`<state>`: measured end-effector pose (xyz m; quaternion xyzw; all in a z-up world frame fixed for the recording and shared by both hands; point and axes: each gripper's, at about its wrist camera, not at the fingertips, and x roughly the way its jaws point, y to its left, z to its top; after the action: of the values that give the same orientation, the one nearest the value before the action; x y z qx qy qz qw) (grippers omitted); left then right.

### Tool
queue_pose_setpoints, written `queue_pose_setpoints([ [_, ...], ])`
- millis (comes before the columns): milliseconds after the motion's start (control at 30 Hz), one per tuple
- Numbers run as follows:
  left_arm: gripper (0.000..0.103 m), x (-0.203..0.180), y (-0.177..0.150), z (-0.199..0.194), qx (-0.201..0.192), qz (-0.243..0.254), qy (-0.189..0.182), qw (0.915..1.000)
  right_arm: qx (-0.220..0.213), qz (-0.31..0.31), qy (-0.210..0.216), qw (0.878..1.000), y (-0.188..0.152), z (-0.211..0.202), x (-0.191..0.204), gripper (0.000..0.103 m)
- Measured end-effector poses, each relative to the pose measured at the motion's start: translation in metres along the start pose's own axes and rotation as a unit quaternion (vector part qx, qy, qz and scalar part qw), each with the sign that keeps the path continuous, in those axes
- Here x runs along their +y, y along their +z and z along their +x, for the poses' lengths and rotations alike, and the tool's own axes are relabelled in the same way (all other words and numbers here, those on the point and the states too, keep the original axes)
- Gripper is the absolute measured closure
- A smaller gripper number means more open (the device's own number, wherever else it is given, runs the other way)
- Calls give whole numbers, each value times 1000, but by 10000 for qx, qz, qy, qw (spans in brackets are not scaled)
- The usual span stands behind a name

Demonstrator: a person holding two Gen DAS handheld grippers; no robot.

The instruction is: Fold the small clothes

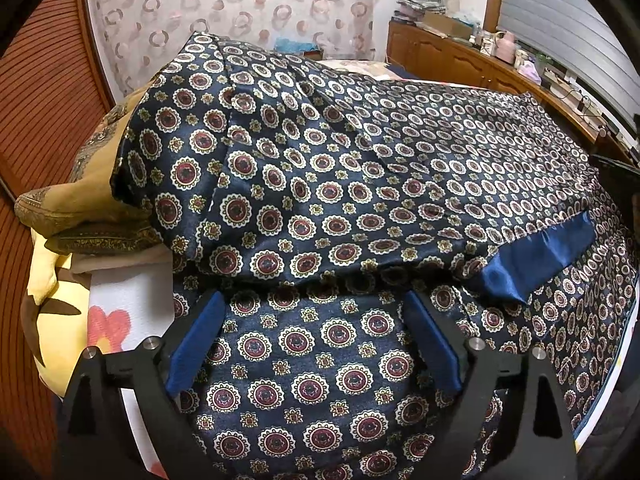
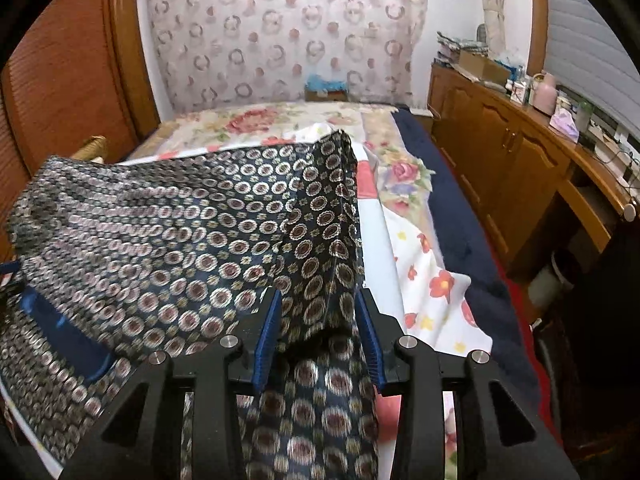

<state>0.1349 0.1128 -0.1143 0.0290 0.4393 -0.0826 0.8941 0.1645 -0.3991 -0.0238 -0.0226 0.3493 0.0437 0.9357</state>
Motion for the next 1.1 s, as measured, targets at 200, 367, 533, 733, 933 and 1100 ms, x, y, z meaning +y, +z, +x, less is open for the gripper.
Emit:
queue_pose_setpoints([
  [200,12,0,1,0,-27,-10,74,10000,166,-66,-89,9998,1,23,7,88],
  [367,12,11,5,-31,-572,-290,59,9979,148,-186,-101,9997,-1,25,12,96],
  [533,18,30,17,-61,-1021,-471,250,9933,154,-221,-140,9995,-3,25,13,96],
  [733,45,50,38,-58,-1077,-533,447,9917,159,-204,-124,9996,-5,22,12,96],
  [933,83,59,51,-36,-870,-530,361,9941,132,-198,-118,9996,-4,25,12,98],
  [1100,101,54,50,-43,-954,-450,312,9939,-36,-326,-79,9994,-2,21,15,102],
])
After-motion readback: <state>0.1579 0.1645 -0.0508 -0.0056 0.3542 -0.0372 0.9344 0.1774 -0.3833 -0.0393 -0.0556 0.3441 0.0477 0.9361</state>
